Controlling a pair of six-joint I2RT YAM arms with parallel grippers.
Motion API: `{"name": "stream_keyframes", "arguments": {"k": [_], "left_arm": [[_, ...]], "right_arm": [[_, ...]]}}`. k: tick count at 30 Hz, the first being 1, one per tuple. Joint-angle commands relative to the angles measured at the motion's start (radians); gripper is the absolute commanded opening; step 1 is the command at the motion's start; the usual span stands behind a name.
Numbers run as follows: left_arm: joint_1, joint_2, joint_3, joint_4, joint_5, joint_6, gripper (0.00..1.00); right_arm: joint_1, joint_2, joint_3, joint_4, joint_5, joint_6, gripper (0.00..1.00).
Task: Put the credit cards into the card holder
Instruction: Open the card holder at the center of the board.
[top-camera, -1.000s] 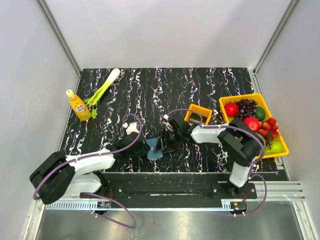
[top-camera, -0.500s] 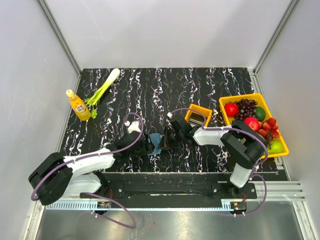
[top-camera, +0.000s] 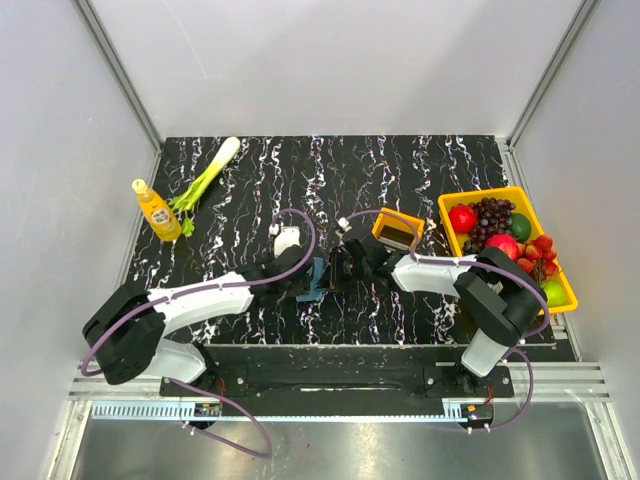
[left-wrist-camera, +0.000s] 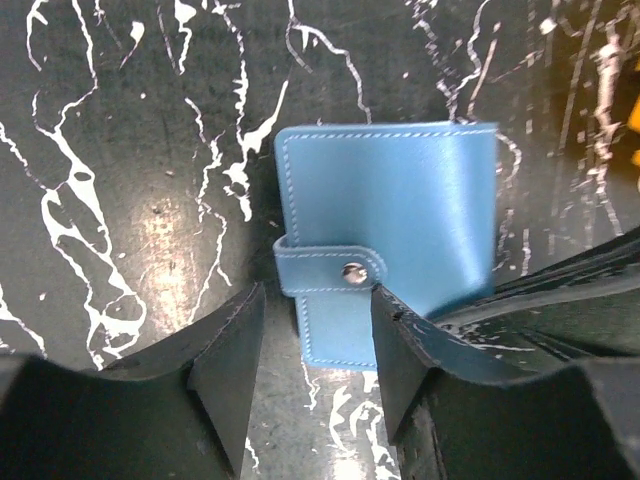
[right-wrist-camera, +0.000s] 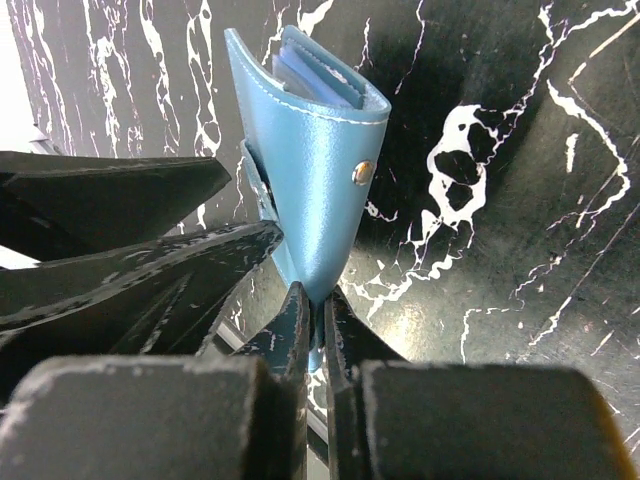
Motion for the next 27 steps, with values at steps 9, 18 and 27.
{"name": "stream_keyframes", "arguments": {"k": [9, 18, 27], "left_arm": [[-0.026, 0.037, 0.096, -0.025, -0.074, 0.012, 0.60], [-0.026, 0.103, 0.119, -0.002, -0.032, 0.018, 0.57], [-0.024, 0.189, 0.150, -0.009, -0.049, 0.021, 0.44]], "right_arm": [[0.010, -0.055, -0.011, 0.022, 0.044, -0.012, 0.01], [0.010, -0.067, -0.018, 0.034, 0.032, -0.018, 0.01], [0.010, -0.083, -0.031, 0.042, 0.024, -0.022, 0.01]]}}
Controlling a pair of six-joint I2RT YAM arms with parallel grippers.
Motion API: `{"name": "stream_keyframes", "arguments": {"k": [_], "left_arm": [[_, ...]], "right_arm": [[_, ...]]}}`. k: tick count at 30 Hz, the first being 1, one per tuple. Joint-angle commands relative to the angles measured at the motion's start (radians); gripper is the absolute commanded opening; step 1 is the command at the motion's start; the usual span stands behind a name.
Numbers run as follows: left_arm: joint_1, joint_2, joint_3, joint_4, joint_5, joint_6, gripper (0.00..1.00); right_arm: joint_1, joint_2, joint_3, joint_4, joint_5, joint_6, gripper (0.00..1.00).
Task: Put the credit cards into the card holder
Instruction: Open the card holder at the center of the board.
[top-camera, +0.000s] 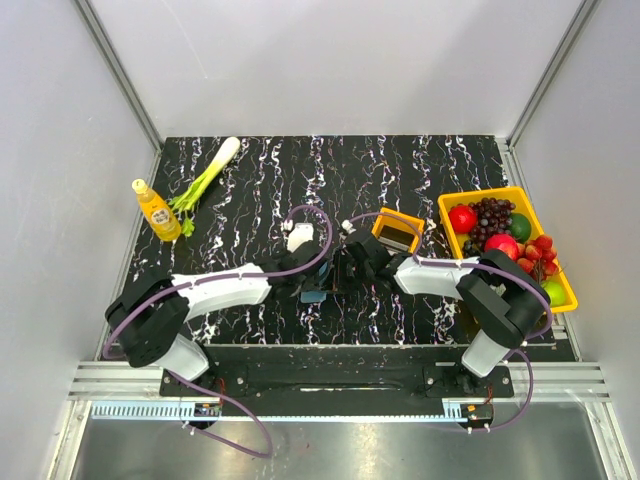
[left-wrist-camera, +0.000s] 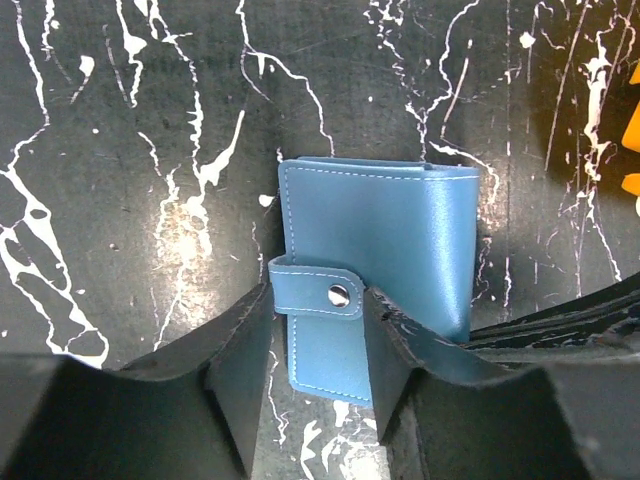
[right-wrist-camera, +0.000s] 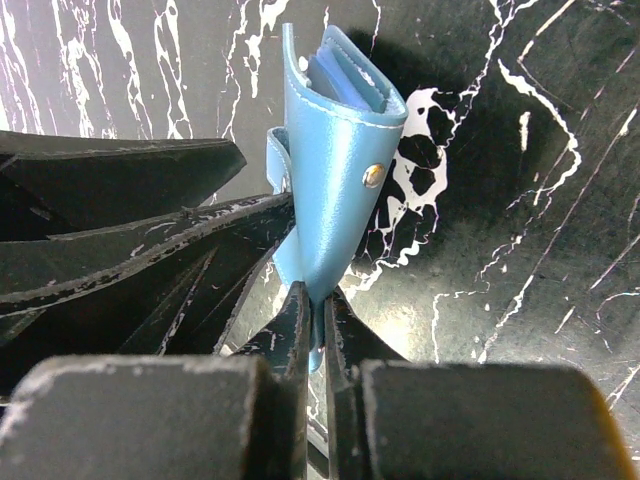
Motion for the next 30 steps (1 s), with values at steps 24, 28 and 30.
{"name": "stream_keyframes", "arguments": {"k": [24, 28, 30], "left_arm": [[-0.003, 0.061, 0.016, 0.007, -0.016, 0.076, 0.00], [-0.002, 0.041, -0.016, -0.011, -0.051, 0.076, 0.00], [-0.002, 0.024, -0.042, -0.011, -0.059, 0.075, 0.00]], "right_arm": [[0.011, -0.066, -0.004, 0.020, 0.037, -0.012, 0.00], [0.011, -0.074, -0.001, -0.034, 0.125, -0.003, 0.00], [0.011, -0.075, -0.002, -0.052, 0.162, 0.000, 0.00]]}}
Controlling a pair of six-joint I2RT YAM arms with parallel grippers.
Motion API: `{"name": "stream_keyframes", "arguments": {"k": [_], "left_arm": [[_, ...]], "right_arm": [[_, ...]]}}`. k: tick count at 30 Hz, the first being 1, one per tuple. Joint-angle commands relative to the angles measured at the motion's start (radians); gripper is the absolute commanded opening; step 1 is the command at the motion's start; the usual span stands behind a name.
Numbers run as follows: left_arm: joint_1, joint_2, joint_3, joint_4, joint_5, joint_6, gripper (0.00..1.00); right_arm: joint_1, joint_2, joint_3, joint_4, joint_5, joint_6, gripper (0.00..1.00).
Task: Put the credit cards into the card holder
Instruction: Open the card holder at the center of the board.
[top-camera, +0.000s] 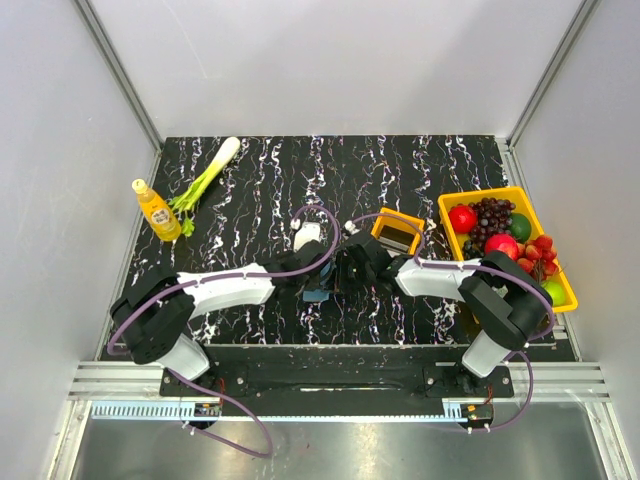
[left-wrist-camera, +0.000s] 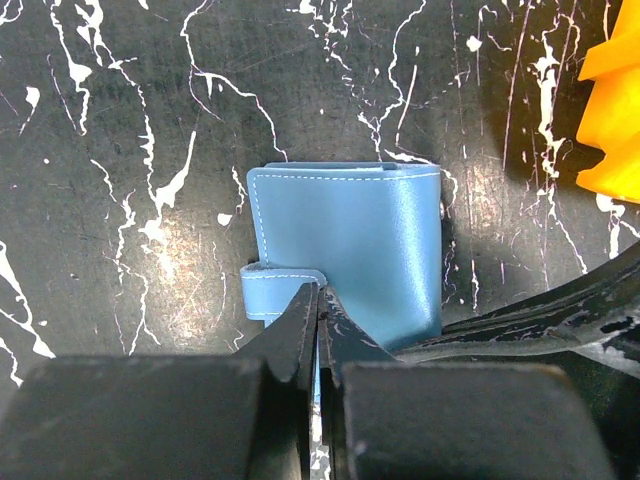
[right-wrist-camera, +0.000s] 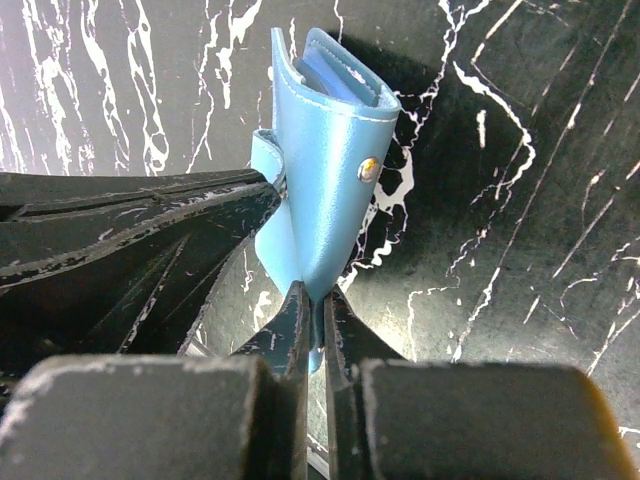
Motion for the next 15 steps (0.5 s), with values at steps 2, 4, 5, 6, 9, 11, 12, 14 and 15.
{"name": "stream_keyframes", "arguments": {"k": [2, 4, 5, 6, 9, 11, 12, 14, 15], "left_arm": [[0.010, -0.023, -0.081, -0.077, -0.097, 0.027, 0.00], [0.010, -0.022, -0.095, -0.089, -0.105, 0.021, 0.00], [0.010, -0.019, -0.097, -0.101, -0.113, 0.015, 0.00], [0.008, -0.017, -0.100, -0.110, -0.123, 0.001, 0.00], [0.008, -0.019, -0.098, -0.147, -0.163, -0.022, 0.00], [0.010, -0.011, -0.091, -0.156, -0.173, -0.022, 0.00], [0.010, -0.007, -0.086, -0.161, -0.176, -0.022, 0.00], [0.010, 0.001, -0.080, -0.181, -0.194, -0.023, 0.00], [0.008, 0.007, -0.077, -0.201, -0.205, -0.029, 0.00]], "right_arm": [[0.008, -0.058, 0.021, -0.062, 0.123, -0.003, 0.00], [0.008, -0.051, 0.025, -0.066, 0.123, -0.010, 0.00], [0.008, -0.047, 0.028, -0.067, 0.123, -0.013, 0.00], [0.008, -0.044, 0.032, -0.067, 0.126, -0.015, 0.00], [0.008, -0.046, 0.038, -0.082, 0.137, -0.024, 0.00], [0.007, -0.049, 0.036, -0.087, 0.144, -0.027, 0.00], [0.008, -0.051, 0.036, -0.087, 0.144, -0.029, 0.00], [0.008, -0.051, 0.039, -0.095, 0.144, -0.030, 0.00], [0.008, -0.051, 0.039, -0.095, 0.147, -0.030, 0.00]]}}
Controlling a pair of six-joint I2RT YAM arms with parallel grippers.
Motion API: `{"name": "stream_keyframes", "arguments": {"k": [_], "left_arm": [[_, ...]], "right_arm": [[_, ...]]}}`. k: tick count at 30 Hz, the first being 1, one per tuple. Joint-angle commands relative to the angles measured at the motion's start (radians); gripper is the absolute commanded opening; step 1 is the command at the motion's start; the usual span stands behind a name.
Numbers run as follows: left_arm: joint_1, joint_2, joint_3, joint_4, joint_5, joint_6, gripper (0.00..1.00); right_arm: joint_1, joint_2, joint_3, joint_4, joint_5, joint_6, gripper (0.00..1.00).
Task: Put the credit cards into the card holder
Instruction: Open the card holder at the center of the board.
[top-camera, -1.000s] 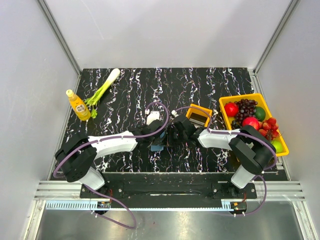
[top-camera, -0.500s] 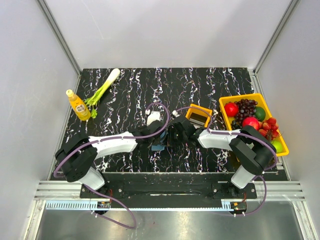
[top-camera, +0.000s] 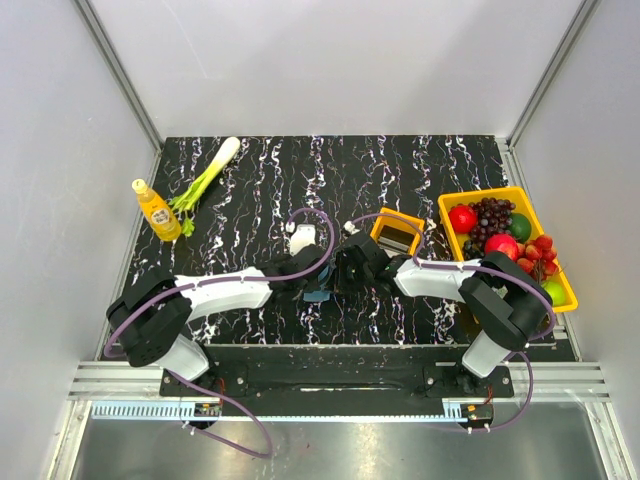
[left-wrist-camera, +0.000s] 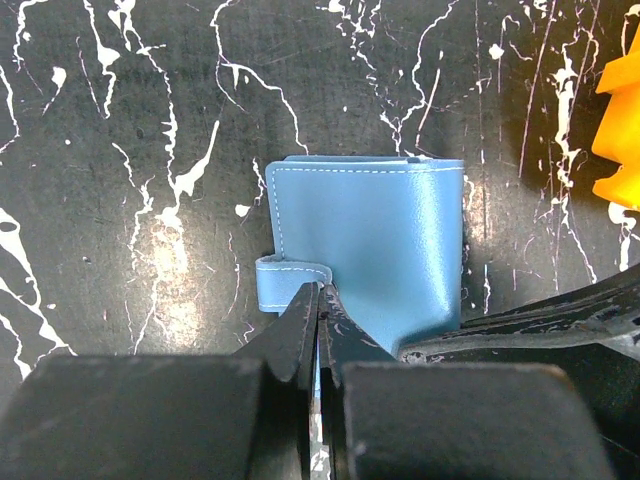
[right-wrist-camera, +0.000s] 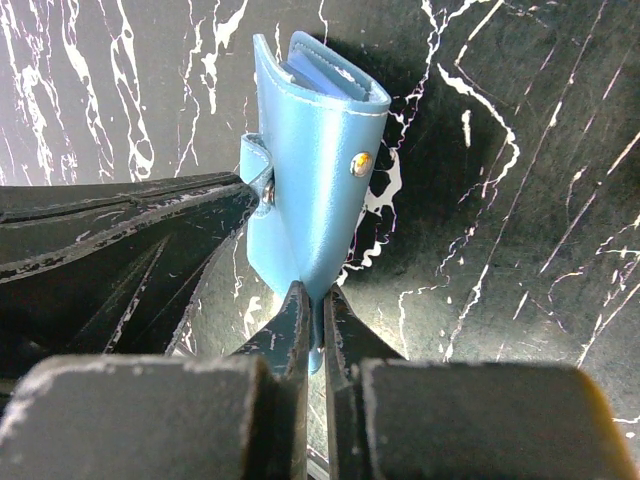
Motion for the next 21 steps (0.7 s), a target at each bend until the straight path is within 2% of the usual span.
{"name": "stream_keyframes", "arguments": {"k": [1, 12, 16, 20, 21], "left_arm": [[0.021, 0.036, -0.024, -0.252, -0.165, 0.006, 0.00], [0.025, 0.022, -0.084, -0.321, -0.138, -0.160, 0.00], [0.025, 0.001, -0.074, -0.337, -0.159, -0.169, 0.00], [0.028, -0.088, -0.065, -0.306, -0.148, -0.138, 0.00], [0.030, -0.115, -0.065, -0.277, -0.135, -0.116, 0.12]], "right_arm": [[-0.007, -0.045, 0.029, -0.057, 0.089, -0.028, 0.00], [-0.007, -0.039, 0.039, -0.093, 0.113, -0.037, 0.00], [-0.007, -0.041, 0.039, -0.090, 0.101, -0.049, 0.00], [-0.007, -0.028, 0.051, -0.086, 0.078, -0.087, 0.00], [-0.007, -0.021, 0.054, -0.083, 0.069, -0.096, 0.00]]}}
